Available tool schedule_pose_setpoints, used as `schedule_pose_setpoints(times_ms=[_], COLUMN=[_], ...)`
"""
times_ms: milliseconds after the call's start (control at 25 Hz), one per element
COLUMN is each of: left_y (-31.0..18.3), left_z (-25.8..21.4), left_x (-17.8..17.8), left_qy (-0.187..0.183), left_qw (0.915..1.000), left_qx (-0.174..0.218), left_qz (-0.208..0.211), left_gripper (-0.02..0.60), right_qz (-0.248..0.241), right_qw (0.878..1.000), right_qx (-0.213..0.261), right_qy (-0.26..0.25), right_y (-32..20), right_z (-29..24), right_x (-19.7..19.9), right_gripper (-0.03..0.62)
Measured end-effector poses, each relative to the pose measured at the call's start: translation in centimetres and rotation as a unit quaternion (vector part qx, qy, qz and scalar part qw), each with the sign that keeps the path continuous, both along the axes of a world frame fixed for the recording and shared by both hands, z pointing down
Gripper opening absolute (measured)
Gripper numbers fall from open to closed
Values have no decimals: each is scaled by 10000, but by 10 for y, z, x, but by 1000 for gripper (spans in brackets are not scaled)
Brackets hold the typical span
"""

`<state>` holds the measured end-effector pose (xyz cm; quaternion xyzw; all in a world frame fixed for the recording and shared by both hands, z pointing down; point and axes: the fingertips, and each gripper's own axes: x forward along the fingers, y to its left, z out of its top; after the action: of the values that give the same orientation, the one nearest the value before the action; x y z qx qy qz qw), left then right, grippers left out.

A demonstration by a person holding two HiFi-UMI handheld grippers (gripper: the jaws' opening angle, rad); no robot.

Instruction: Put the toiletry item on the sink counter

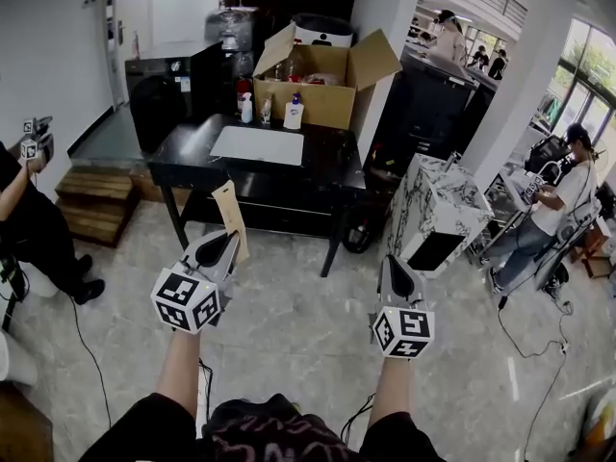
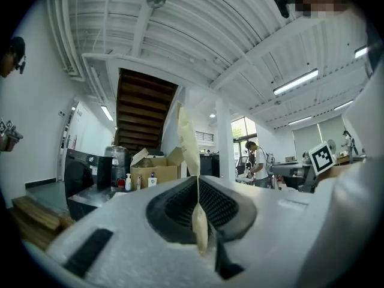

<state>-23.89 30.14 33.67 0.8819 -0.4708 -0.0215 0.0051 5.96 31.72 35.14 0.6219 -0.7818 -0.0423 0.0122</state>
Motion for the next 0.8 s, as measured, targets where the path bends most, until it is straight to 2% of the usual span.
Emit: schedule_pose_setpoints(times_ms=[280,800], left_y=[0,-8], left_z=[3,9], left_x=[12,68], left_qy=[-31,-199], left_qw=[10000,9998], left_qx=[-40,-90], left_qz=[-71,-37], left_gripper=[8,8], right_qz=[-50,-107], right_qw=[9999,9996], right_qx=[-87,-187], right_qy=[-41,-163], right_y=[-2,-11], right_z=[6,20], right_x=[16,75], right_gripper=[12,12])
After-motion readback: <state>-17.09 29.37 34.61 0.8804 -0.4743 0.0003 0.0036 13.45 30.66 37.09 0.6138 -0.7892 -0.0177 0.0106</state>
